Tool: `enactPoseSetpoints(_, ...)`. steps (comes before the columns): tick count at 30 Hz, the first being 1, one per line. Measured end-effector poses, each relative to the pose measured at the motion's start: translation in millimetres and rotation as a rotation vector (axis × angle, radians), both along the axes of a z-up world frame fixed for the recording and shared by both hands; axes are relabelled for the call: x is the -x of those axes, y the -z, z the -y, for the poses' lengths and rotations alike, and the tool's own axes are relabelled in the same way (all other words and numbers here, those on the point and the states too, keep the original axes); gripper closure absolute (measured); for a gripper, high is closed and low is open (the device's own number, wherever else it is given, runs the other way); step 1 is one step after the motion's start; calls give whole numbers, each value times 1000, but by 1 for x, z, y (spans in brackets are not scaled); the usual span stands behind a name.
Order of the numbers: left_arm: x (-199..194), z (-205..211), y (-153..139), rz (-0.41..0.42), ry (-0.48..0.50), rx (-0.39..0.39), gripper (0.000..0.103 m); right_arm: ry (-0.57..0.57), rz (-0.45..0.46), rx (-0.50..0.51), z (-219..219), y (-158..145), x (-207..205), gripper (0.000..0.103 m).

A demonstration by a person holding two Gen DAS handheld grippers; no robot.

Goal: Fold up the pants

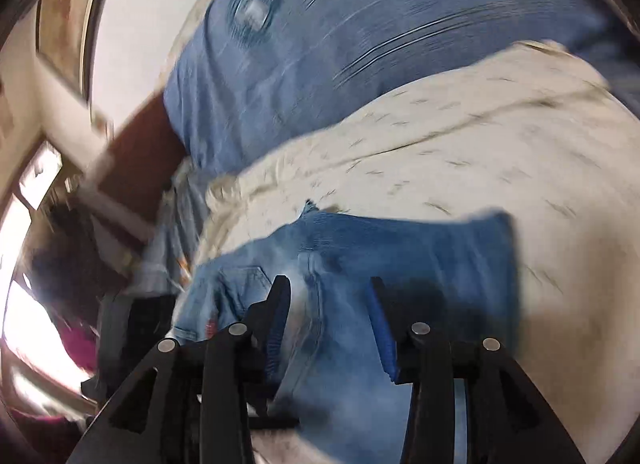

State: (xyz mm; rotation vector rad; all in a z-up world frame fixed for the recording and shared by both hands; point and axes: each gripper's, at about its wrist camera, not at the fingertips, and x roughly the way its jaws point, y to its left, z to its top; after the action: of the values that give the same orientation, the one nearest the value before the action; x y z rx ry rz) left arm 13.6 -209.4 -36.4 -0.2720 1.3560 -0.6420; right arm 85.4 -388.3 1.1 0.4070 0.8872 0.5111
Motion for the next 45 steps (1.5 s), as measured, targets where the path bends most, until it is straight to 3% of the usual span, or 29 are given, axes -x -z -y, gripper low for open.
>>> enactPoseSetpoints(2, 1, 0, -1, 10, -14, 13, 55, -80, -4, 140, -30, 6, -21, 60)
enactPoseSetpoints(3, 1, 0, -1, 12, -20, 15, 59, -112, -7, 208, -41, 11, -24, 68)
enactPoseSetpoints(5, 6, -4, 2, 29, -35, -4, 71, -174, -6, 375, -67, 19, -29, 100)
enactPoseSetpoints(8, 14, -7, 5, 65, -39, 1, 75, -216, 1, 293, -73, 17, -24, 100)
enactPoseSetpoints(10, 16, -7, 7, 86, -40, 3, 75, -232, -55, 382, -80, 40, -28, 97)
enactPoseSetpoints(13, 14, -13, 4, 61, -31, 21, 75, -197, -70, 294, -67, 32, -26, 94)
enactPoseSetpoints(16, 9, -27, -12, 59, -8, 56, 75, -106, -3, 77, -22, 0, -11, 74)
enactPoseSetpoints(17, 7, -31, -21, 84, -20, 64, 75, -38, 28, 50, -2, -8, -5, 62)
enactPoseSetpoints(19, -6, -37, -38, 141, -64, 61, 69, 110, 55, 104, 31, -15, 3, 52)
enactPoseSetpoints(21, -24, -32, -44, 160, -97, 59, 60, 190, 19, 130, 52, -5, 5, 52)
enactPoseSetpoints(24, -53, -13, -30, 132, -110, 13, 60, 238, -71, 157, 61, 25, 2, 53)
enactPoseSetpoints(25, -60, -5, -23, 119, -112, -23, 60, 232, -69, 169, 59, 31, 1, 60)
enactPoseSetpoints(26, -66, 2, -17, 108, -113, -63, 62, 234, -51, 184, 57, 31, 3, 77)
enactPoseSetpoints(28, -73, 9, -11, 112, -133, -110, 67, 250, 20, 186, 58, 25, 9, 78)
enactPoseSetpoints(30, -79, 13, -6, 178, -154, -133, 73, 254, -1, 254, 61, 39, 4, 80)
enactPoseSetpoints(34, -75, 17, -10, 203, -122, -181, 73, 260, 18, 189, 69, 33, 9, 75)
enactPoseSetpoints(37, -64, -2, -16, 122, -119, -85, 73, 262, 89, 80, 76, 8, 40, 72)
enactPoseSetpoints(40, -39, -18, -23, 111, -98, 1, 68, 206, 154, -2, 71, -3, 85, 62)
enactPoseSetpoints(42, -27, -13, -15, 108, -71, -6, 52, 206, 132, -14, 65, 11, 107, 47)
enactPoseSetpoints(45, -23, 2, 10, 92, -34, -66, 51, 236, -5, -8, 56, 59, 109, 49)
